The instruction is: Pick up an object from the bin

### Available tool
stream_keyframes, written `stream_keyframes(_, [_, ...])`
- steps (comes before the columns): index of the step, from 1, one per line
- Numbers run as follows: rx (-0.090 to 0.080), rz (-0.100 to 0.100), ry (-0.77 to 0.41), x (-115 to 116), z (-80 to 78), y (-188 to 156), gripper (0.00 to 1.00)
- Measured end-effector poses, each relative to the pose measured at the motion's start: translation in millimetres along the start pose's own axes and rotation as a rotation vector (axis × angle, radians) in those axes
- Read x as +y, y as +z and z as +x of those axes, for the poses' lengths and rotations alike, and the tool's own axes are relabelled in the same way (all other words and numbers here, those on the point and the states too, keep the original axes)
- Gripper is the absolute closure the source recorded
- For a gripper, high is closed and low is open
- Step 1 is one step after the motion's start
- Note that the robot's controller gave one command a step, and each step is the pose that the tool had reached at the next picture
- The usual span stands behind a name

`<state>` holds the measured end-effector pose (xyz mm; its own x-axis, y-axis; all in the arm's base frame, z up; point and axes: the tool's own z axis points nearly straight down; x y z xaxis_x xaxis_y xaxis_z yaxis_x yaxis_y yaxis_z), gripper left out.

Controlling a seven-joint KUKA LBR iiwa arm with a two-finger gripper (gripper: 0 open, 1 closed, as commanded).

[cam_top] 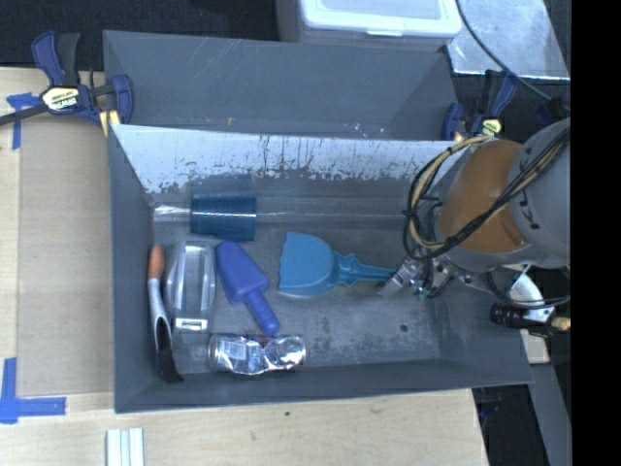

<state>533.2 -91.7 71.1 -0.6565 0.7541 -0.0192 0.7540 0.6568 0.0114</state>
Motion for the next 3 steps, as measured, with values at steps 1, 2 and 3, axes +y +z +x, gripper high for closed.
stream_keyframes(1, [-0.004,-0.001,-0.213,12.3,8.3,0.0,1.0])
stream_keyframes(2, [-0.001,-0.001,-0.159,7.5,8.0,-1.4,1.0])
stream_keyframes(3, [-0.006,-0.002,-0.13,44.3,24.1,-1.5,1.0])
